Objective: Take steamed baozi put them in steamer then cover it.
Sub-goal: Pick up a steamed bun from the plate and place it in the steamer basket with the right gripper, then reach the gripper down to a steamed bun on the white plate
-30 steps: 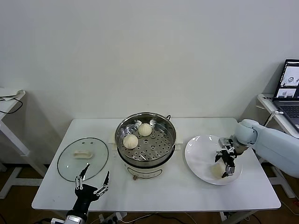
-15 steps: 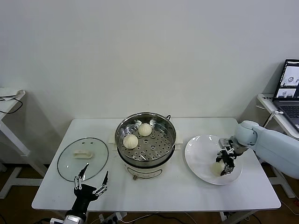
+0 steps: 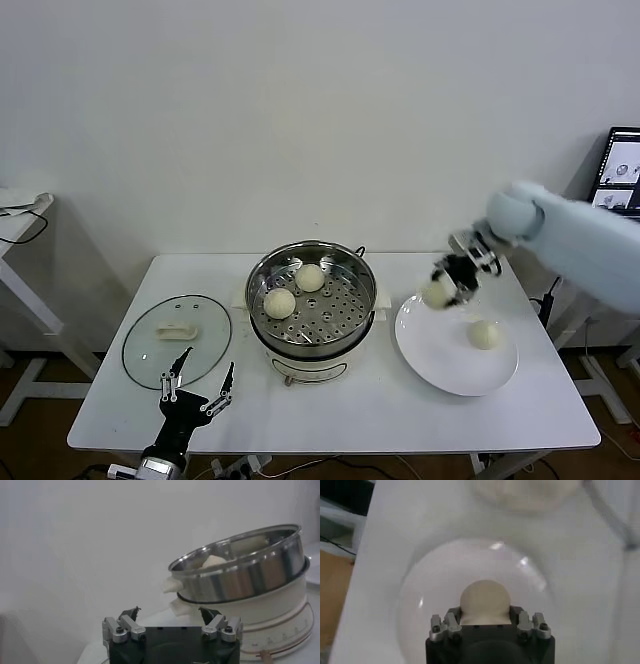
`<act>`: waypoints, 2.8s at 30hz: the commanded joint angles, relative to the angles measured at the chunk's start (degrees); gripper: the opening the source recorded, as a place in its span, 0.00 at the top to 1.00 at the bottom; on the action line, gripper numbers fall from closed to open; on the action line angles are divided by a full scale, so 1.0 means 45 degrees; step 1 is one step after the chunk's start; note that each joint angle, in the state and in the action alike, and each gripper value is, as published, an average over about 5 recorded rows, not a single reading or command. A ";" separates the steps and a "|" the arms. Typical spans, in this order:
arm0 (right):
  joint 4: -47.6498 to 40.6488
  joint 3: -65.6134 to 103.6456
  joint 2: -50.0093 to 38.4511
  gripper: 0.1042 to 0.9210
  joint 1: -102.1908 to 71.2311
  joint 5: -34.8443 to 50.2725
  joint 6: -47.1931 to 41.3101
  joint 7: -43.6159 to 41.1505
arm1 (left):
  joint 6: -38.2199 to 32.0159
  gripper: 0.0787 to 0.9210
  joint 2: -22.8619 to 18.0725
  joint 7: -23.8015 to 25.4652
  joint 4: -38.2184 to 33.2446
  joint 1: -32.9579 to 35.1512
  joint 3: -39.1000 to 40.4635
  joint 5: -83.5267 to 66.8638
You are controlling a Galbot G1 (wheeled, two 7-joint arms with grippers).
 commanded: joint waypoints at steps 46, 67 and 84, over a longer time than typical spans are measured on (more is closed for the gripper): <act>0.0872 -0.0893 0.5686 0.28 -0.1421 -0.5662 0.7215 0.0329 | -0.0241 0.12 -0.0090 -0.0244 -0.0073 0.0026 -0.0279 -0.0060; -0.0047 0.2564 0.2552 0.12 -0.0373 -0.2599 0.4912 -0.0892 | -0.0270 0.12 -0.0096 -0.0368 -0.0200 0.0049 -0.0442 -0.0086; -0.4897 0.1885 -0.2623 0.12 -0.2935 0.0910 -0.2094 -0.1221 | -0.0207 0.12 -0.0013 -0.0364 -0.0309 0.0125 -0.0339 -0.0041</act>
